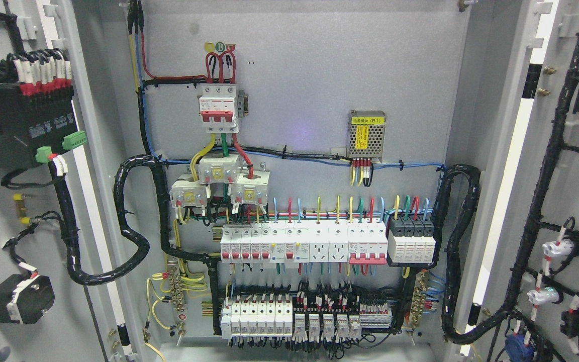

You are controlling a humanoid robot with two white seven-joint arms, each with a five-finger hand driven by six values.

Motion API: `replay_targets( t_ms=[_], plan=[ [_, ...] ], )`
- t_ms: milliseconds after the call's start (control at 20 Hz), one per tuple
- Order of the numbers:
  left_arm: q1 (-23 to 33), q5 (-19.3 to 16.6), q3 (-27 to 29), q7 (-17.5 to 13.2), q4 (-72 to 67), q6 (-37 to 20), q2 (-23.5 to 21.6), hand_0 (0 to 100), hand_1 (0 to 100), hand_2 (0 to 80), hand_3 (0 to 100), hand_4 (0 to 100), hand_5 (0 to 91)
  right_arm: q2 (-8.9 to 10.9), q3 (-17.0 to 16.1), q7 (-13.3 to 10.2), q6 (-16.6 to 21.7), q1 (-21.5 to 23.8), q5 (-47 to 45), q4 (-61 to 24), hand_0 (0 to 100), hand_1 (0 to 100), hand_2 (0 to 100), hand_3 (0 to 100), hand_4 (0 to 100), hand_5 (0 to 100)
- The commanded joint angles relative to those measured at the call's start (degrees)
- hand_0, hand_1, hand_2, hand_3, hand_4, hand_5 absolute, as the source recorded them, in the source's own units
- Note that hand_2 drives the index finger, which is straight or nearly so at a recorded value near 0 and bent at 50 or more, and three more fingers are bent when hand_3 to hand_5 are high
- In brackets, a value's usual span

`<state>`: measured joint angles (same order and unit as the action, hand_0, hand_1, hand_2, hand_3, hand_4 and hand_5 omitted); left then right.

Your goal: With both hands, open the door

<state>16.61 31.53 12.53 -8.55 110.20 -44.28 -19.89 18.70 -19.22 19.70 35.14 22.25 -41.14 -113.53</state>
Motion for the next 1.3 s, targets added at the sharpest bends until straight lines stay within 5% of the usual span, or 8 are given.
replay_targets(
  t_ms=[0,351,752,1253],
  plan=[
    [-2.63,2.40,8.90,0.02,-11.05,-31.51,-5.85,12,39,0.0,0,0,0.0,-0.25,-2.84,0.16,0.02,1.83,-1.13,0.15,12,39,0,0,0,0],
    [-5.09,6.35,14.18,-0.06,-14.22,-19.46,-7.44,12,39,0.0,0,0,0.0,-0.25,-3.89,0.16,0.81,4.11,-1.31,0.15,12,39,0,0,0,0],
    [-6.06,8.11,15.06,-0.06,-22.83,-18.22,-10.87,12,39,0.0,0,0,0.0,-0.07,-5.47,0.16,0.81,5.87,-4.12,1.47,12,39,0,0,0,0],
    [-10.10,7.85,14.36,-0.06,-28.63,-6.88,-13.24,12,39,0.0,0,0,0.0,0.46,-8.11,0.08,0.81,5.96,-5.79,4.72,12,39,0,0,0,0]
  ],
)
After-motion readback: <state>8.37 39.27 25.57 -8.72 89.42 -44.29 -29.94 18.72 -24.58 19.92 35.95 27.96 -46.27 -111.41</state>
